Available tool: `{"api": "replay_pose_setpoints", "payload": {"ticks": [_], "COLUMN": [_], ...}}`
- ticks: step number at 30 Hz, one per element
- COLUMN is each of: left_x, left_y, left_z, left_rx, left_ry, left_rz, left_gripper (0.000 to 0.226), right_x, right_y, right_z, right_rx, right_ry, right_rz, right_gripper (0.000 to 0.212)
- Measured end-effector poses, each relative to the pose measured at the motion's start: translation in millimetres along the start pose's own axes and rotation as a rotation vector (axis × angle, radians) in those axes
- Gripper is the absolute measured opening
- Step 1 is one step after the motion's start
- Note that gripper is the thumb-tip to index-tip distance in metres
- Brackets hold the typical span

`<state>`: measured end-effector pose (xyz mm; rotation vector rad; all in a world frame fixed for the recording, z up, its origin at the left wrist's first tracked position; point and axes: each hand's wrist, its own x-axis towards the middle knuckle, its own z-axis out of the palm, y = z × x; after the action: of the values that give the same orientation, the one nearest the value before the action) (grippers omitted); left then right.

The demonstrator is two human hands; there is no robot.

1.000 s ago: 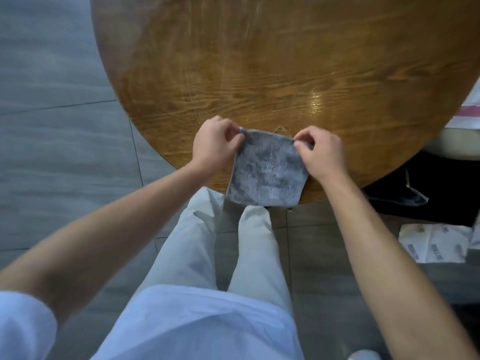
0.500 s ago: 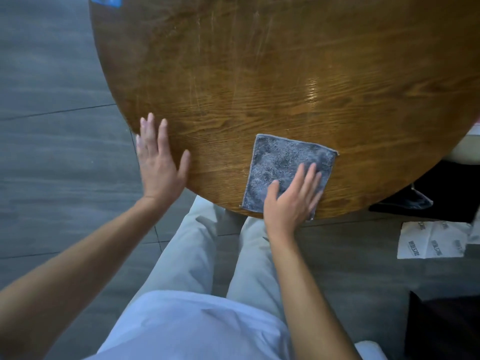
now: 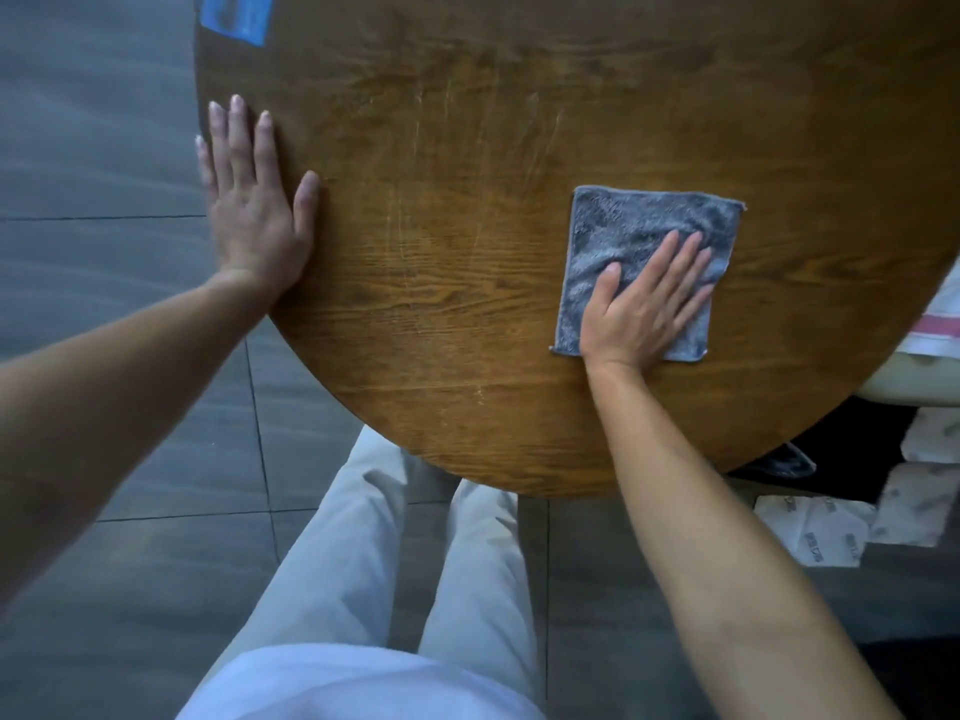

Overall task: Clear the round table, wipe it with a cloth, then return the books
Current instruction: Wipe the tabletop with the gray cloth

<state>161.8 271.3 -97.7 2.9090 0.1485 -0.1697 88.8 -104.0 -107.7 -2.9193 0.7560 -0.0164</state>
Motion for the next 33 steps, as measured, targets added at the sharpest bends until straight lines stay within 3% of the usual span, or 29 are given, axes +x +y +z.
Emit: {"api": "replay_pose_setpoints", "payload": {"ticks": [11, 22, 27, 33], "left_x": [3, 2, 2, 1], "left_y": [-10, -6, -3, 0], "left_z": [8, 5, 3, -2], "left_rx": [-0.014, -0.026, -0.001, -0.001], "left_ry": [0.043, 0.055, 0.036, -0.012], "left_rz": [0.038, 0.016, -0.005, -0.028], "left_gripper": [0.066, 0.058, 0.058, 0.060], "right_x": [112, 50, -23, -56], "right_y": [-105, -226, -200, -87], "right_z": [8, 22, 22, 8], "right_rx": [-0.067, -0.067, 0.004, -0.044], "right_ry": [-0.029, -0.130, -0.158, -0.221], "right_rz": [-0.031, -0.556, -0.768, -0.682], "right_gripper": [0.078, 0.073, 0.072, 0.077]}}
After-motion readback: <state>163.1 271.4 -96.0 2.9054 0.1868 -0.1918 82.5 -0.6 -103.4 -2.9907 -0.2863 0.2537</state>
